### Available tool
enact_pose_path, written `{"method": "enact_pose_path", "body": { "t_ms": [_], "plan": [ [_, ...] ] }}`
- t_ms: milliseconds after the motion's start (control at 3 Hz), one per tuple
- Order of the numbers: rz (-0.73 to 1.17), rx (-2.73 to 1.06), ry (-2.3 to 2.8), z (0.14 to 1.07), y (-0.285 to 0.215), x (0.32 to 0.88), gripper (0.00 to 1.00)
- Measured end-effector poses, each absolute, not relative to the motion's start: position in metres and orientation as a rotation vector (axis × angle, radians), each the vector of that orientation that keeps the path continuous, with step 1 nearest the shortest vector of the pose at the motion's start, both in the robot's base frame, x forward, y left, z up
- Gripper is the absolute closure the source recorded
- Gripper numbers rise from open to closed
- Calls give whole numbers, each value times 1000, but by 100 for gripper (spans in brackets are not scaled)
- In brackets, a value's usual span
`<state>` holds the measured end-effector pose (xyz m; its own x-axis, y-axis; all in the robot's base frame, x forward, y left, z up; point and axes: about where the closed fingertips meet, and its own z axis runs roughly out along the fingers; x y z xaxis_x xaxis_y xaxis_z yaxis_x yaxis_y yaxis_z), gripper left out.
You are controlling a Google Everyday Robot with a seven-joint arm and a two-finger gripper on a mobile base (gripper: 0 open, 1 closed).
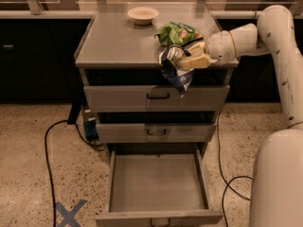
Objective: Pick blue chip bag from bottom drawer and place on counter
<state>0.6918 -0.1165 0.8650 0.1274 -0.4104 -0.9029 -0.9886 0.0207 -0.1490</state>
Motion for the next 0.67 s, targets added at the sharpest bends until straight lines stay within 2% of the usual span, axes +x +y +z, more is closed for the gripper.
{"method": "enact_pose_path", "body": {
  "t_ms": [667],
  "plan": [
    [730, -1530, 1346, 924, -102, 721, 100]
  ]
}}
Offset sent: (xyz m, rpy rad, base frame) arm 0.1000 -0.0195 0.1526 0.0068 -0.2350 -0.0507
